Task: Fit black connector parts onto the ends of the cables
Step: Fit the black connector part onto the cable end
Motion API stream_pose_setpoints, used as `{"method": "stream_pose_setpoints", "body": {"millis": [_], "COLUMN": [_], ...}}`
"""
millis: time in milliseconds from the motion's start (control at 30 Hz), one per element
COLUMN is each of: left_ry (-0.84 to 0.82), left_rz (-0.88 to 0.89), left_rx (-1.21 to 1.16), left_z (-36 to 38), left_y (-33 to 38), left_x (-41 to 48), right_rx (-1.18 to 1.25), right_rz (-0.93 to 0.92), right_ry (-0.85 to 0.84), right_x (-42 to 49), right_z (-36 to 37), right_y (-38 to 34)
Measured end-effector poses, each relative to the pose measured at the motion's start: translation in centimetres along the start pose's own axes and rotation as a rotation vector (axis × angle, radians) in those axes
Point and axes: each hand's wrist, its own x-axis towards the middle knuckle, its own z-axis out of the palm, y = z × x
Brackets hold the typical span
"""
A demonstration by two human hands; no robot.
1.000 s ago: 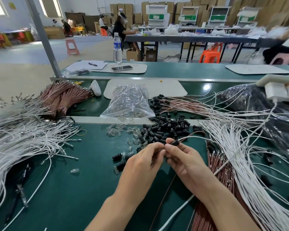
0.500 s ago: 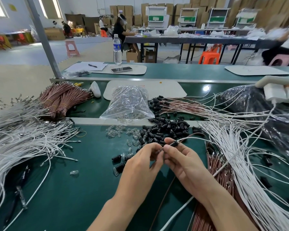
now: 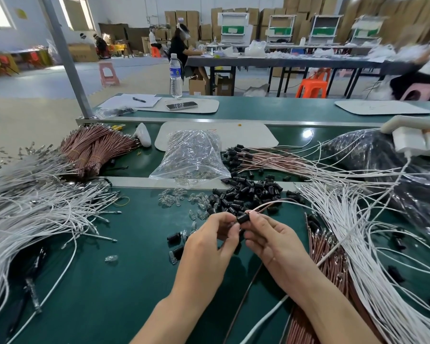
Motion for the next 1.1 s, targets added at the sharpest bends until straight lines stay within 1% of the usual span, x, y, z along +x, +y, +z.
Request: {"method": "stream_pose_setpoints", "body": {"millis": [200,300,467,533,600,700,833,933,1100], "left_ry": [0.058,0.057,0.036,0.015,-0.024,-0.079,-0.100,-0.092,-0.044], "left_rz": [0.035,0.005,0.011,0.012,-0.013,-0.037,-0.055,-0.039,-0.066], "left_rx": [-0.046,-0.082,-0.065,-0.049,-0.041,0.029,0.241,0.367,0.440], "left_z": [0.1,0.3,0.2,0.1,0.1,0.1,0.1,0.3,0.6], "left_y": [-0.5,-1.0,-1.0,-0.9,-0.7,-0.4,-0.3,-0.2,-0.4], "left_x": [-0.1,-0.1,-0.1,0.0,0.2,0.1,0.2,0.5,0.7], "right_rx": [-0.010,-0.009,0.014,0.007,-0.014,-0.063,-0.172,-0.159,-0.102], "right_rz": [-0.003,0.010,0.039,0.012,-0.055,-0.125,-0.146,-0.131,-0.093], "right_ry": [-0.018,-0.025,-0.014,0.006,0.045,0.085,0.074,0.049,0.022], "right_x": [0.0,-0.1,-0.1,-0.1,0.0,0.0,-0.1,0.0,0.1], "right_z": [0.1,0.2,0.2,0.2,0.1,-0.1,0.2,0.3,0.0], "right_y": [0.0,0.0,0.0,0.1,0.0,0.0,0.3,0.4,0.5]}}
